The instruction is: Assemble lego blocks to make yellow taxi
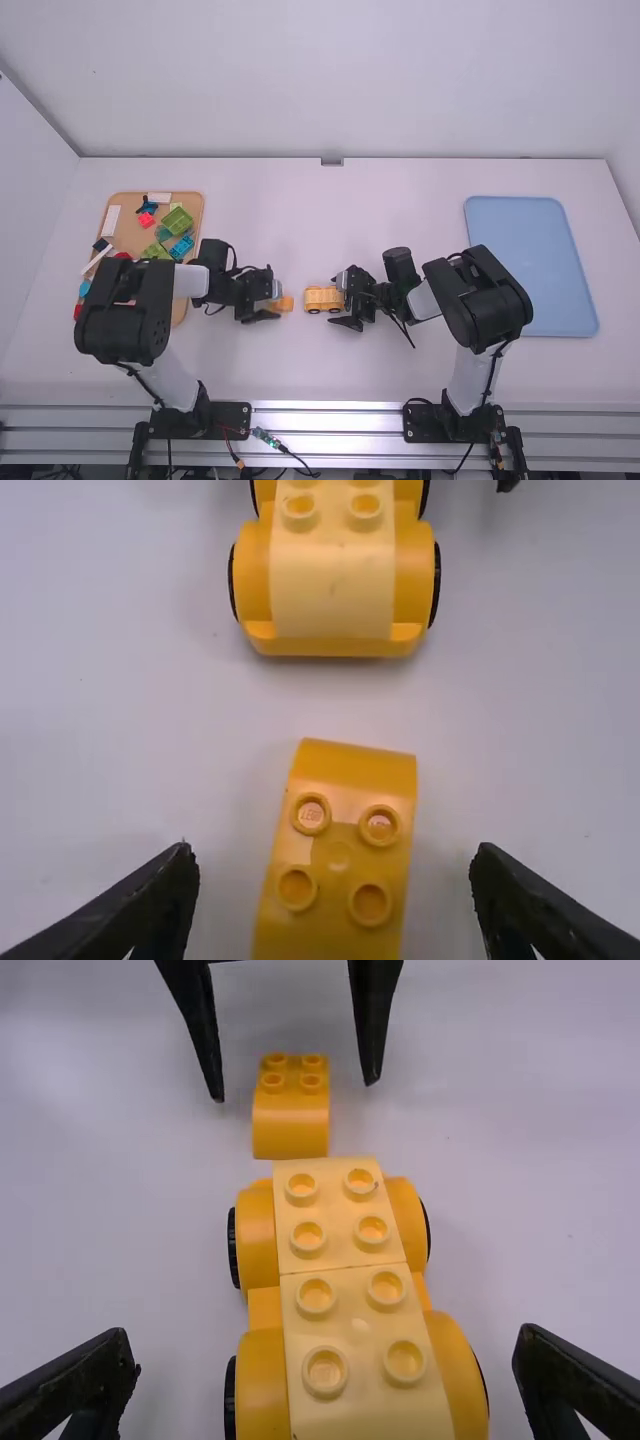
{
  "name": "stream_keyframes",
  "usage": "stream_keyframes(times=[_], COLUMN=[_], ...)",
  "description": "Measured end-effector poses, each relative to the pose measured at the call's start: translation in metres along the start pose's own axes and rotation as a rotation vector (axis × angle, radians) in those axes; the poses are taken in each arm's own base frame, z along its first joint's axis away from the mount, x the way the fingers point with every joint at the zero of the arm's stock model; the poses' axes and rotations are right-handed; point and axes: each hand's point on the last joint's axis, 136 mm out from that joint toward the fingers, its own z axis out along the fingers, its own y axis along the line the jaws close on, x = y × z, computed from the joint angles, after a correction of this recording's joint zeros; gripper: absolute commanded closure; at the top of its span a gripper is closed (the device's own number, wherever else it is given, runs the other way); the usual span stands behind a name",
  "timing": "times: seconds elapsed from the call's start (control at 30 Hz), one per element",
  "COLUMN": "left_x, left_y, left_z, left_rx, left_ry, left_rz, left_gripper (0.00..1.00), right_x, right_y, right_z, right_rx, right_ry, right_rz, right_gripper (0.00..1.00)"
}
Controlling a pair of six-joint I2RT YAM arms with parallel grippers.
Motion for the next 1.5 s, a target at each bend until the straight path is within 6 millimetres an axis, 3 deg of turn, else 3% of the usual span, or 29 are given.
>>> stream_keyframes(times=[0.07, 0.13, 0.43, 0.7, 1.1, 1.2, 1.4, 1.5], left_x=[-0.0002, -0.0002, -0.0001, -0.0003, 0.0022, 0.0002, -0.001, -0.0005], left_y=[0.0009, 0.0011, 0.0012, 0.001, 0.0016, -0.0009, -0.0015, -0.0064], left_z=[0.0, 0.0, 0.0001, 0.0003, 0.0043, 0.0085, 0.0093, 0.009], left_rx=[-0.003, -0.004, -0.005, -0.004, -0.002, 0.012, 0.015, 0.036], left_ry=[-0.001, -0.001, -0.001, -0.001, -0.001, -0.033, -0.044, -0.041], left_rz=[0.004, 0.008, 0.008, 0.009, 0.013, 0.006, 0.006, -0.015], left_gripper=[0.47, 0.5, 0.52, 0.48, 0.58, 0.65, 0.62, 0.5], right_x=[0.0, -0.0001, -0.0005, -0.0004, -0.0005, -0.0005, -0.0003, -0.0004], right_y=[0.0001, 0.0001, 0.0004, 0.0004, 0.0004, 0.0005, 0.0005, 0.0006], right_z=[0.0, 0.0, 0.0, 0.0, 0.0, 0.0, 0.0, 0.0], right_rx=[0.0, -0.001, -0.002, -0.002, -0.003, -0.003, -0.003, -0.003], right_ry=[0.0, -0.001, -0.003, -0.002, -0.003, -0.003, -0.002, -0.003], right_rz=[0.0, 0.002, 0.0, 0.001, 0.001, 0.0, 0.002, 0.001], right_gripper=[0.01, 0.01, 0.01, 0.01, 0.01, 0.01, 0.01, 0.01])
